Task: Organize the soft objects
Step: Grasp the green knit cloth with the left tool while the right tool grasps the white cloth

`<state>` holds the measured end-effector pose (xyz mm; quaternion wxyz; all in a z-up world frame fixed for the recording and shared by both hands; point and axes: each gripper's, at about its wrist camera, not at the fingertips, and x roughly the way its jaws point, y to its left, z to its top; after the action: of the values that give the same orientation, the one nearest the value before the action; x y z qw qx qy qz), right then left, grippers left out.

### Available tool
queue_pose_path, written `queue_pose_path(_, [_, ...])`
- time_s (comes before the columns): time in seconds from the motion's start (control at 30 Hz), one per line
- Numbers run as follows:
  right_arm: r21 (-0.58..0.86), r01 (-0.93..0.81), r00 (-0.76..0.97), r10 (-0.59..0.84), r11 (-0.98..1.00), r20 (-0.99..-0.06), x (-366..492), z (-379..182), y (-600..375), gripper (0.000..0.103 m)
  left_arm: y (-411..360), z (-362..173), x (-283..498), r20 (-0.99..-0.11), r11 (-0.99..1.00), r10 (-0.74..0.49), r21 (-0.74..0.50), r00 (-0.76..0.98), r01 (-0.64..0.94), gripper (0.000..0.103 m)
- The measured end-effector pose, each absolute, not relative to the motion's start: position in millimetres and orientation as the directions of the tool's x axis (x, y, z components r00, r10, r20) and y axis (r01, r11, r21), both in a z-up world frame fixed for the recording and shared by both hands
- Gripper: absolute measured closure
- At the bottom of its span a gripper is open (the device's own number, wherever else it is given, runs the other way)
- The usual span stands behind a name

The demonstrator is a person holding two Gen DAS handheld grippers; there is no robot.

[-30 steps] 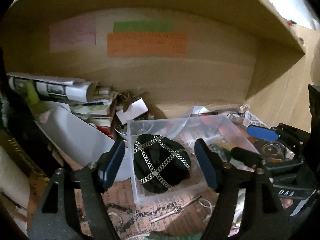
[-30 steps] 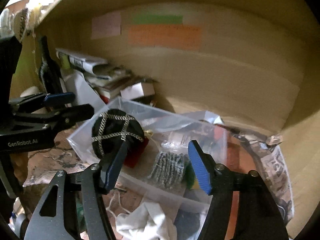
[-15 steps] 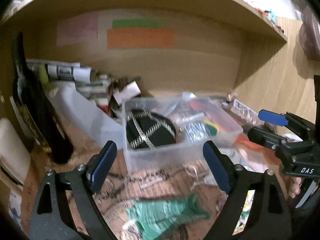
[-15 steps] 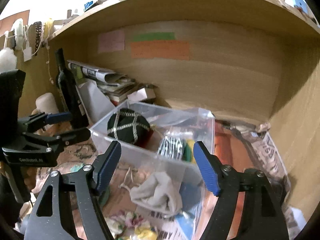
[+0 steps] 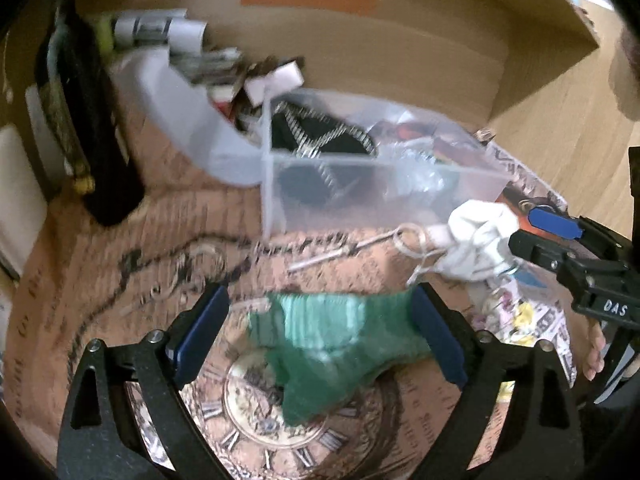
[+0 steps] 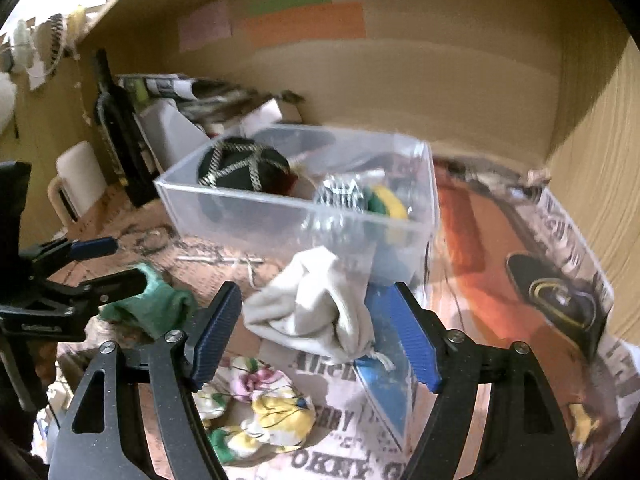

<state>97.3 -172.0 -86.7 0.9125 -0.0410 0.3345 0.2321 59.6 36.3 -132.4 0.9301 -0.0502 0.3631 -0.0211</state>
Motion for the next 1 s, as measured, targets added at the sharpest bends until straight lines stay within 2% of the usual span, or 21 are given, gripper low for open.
queue_pose_path(0.17, [0.115, -0.448, 0.626, 0.403, 0.887, -0.667, 112, -105, -172, 0.030, 42, -153, 60, -0.710, 0.991, -0.086, -0.135, 0.699, -0.014, 0.013])
queue_pose_path(0.27, [0.120, -0.461, 0.591, 0.405, 0.879, -0.698, 118, -116, -167, 0.030, 42, -157, 58, -0.701, 0.991, -0.075, -0.131, 0.709, -0.024, 0.022])
queue_pose_path(0.3, [0.121, -0.467, 0.583, 0.408, 0.876, -0.703, 118, -118, -166, 0.030, 41, -157, 58, -0.701, 0.992, -0.076, -0.127, 0.710, -0.019, 0.029])
queue_pose_path(0.37, [0.125, -0.475, 0.572, 0.414, 0.871, -0.708, 119, -120, -166, 0.031, 39, -158, 56, -0.694, 0.992, -0.078, -0.126, 0.716, -0.015, 0.034])
queue_pose_path(0.43, [0.134, -0.479, 0.567, 0.423, 0.867, -0.707, 118, -121, -167, 0.036, 40, -159, 55, -0.691, 0.991, -0.081, -0.130, 0.719, -0.014, 0.042])
queue_pose_path(0.53, [0.141, -0.481, 0.560, 0.426, 0.866, -0.710, 119, -123, -168, 0.050, 41, -158, 54, -0.688, 0.989, -0.094, -0.147, 0.720, -0.012, 0.055])
queue_pose_path(0.7, [0.126, -0.494, 0.569, 0.430, 0.860, -0.701, 116, -122, -164, 0.075, 41, -155, 55, -0.681, 0.985, -0.116, -0.170, 0.723, -0.002, 0.062])
queue_pose_path(0.77, [0.121, -0.493, 0.578, 0.429, 0.861, -0.695, 115, -121, -164, 0.082, 40, -153, 54, -0.675, 0.985, -0.120, -0.171, 0.728, 0.005, 0.064])
queue_pose_path(1.0, [0.096, -0.488, 0.630, 0.426, 0.867, -0.649, 105, -107, -167, 0.085, 37, -128, 52, -0.624, 0.986, -0.116, -0.165, 0.772, 0.015, 0.066])
